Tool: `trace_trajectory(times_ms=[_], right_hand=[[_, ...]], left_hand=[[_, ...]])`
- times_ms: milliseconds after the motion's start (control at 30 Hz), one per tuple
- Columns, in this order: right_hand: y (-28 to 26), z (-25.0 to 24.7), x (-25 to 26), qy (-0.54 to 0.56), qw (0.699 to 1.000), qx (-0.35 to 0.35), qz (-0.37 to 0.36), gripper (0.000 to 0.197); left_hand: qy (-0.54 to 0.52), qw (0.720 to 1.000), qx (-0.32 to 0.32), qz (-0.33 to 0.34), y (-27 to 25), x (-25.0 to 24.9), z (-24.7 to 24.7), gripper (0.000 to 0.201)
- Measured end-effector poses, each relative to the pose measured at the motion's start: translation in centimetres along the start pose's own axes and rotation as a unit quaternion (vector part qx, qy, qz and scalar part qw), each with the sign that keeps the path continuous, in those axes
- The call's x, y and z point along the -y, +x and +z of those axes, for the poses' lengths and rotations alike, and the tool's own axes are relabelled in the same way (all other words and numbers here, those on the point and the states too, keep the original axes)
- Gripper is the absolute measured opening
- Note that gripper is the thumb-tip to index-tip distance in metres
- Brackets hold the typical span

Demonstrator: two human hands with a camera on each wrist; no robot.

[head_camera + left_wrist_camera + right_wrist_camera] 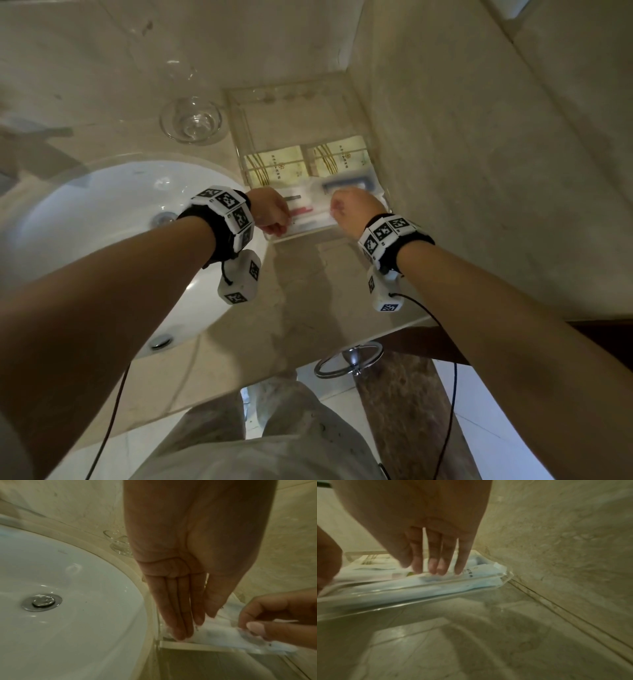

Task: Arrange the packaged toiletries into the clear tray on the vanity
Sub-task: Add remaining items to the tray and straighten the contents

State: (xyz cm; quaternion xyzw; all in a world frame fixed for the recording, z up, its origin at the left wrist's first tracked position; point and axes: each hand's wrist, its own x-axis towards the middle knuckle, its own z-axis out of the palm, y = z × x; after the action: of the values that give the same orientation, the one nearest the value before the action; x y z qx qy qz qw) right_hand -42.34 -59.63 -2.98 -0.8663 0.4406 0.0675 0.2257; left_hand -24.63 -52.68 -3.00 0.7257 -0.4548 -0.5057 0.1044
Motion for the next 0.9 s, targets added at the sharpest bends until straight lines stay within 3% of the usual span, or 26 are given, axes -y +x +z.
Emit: trace_trajectory(times_ms=[67,167,400,500,600,733,800,900], right_hand=[[0.0,-0.5,-0.8,-0.033,0.998,-0.029,0.039,0.025],[0.1,-0.8,-2.0,-0.099,0.991,-0.001,0.085,0.033],[0.2,-1.1,-2.4,-0.102,0.991,0.017,0.087,0.032],[0.2,-1.7,-2.5,-0.055,0.994,-0.015,0.092,0.033],[0.0,-2.2,-2.5,-0.038,0.999,-0.013,0.029,0.056],[-0.3,-1.0,-2.4,-0.225,0.971,0.070,-0.041,0.106],[0.0,-0.3,-2.6,-0.264,0.962,0.067,-0.035,0.113],[0.7,-0.1,-2.5,-0.235,0.972,0.020,-0.017,0.109]], left_hand=[[-0.006,1.000,-0.019,0.009,-0.1,-0.1,-0.2,0.011],[0.013,0.999,-0.035,0.010,0.0,-0.2,-0.6,0.014],[0.013,0.999,-0.043,-0.017,0.4,-0.3,-0.6,0.020],[0.052,0.991,-0.124,0.029,0.3,-0.7,-1.2,0.021],[0.090,0.972,-0.201,0.088,0.1,-0.8,-1.7,0.029],[0.205,0.947,-0.223,0.111,0.0,-0.7,-1.3,0.055],[0.218,0.940,-0.240,0.103,0.1,-0.6,-1.3,0.067],[0.199,0.954,-0.209,0.079,0.6,0.2,-1.2,0.082]])
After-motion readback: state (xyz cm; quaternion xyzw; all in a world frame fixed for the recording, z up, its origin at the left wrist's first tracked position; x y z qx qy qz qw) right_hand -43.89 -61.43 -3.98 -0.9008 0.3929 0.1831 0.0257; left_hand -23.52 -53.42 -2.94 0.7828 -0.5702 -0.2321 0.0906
